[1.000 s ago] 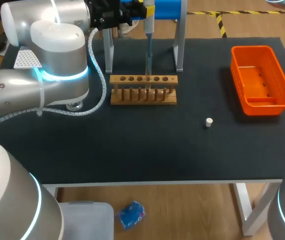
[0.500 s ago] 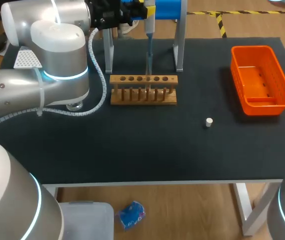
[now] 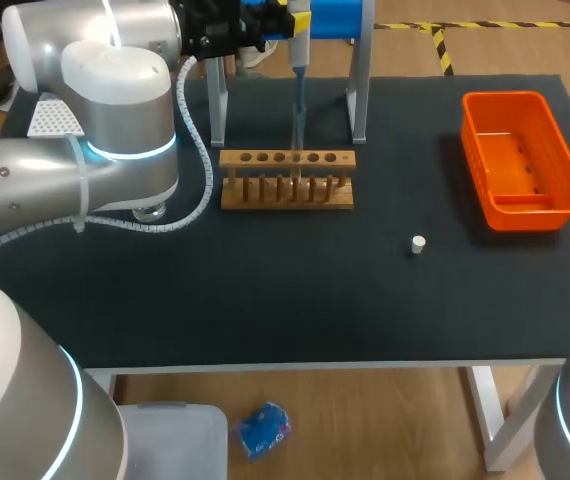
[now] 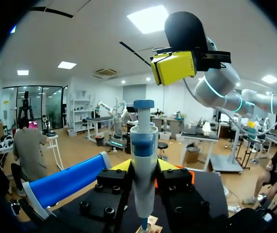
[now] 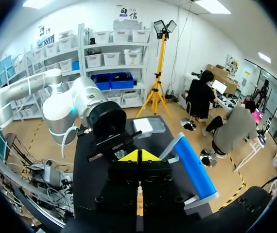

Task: Invert the test tube, pick up the pipette, mount the tip to pipette, aspirate from beaker and dispense into the tube, eject the tip, return the pipette, and cap with the stopper.

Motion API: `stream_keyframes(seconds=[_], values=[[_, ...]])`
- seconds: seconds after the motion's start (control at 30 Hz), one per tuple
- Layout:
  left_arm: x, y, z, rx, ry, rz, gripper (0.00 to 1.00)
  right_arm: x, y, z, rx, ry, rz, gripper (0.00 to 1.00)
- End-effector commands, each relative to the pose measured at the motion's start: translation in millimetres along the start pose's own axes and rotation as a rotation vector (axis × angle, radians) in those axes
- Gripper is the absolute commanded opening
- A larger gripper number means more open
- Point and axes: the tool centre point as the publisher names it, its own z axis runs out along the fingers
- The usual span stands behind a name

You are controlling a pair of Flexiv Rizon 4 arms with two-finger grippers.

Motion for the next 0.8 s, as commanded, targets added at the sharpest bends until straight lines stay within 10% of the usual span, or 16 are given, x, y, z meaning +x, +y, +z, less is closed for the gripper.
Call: stream_keyframes(seconds=[0.03, 0.8], values=[[0.0, 0.4, 1, 0.002, -0.001, 0.001, 0.0, -1, 1, -5, 0.001, -0.004, -0.003, 0.0], [0.0, 0.4, 1, 0.002, -0.001, 0.001, 0.0, -15, -2, 8, 0.025, -0.008, 0.005, 0.0]])
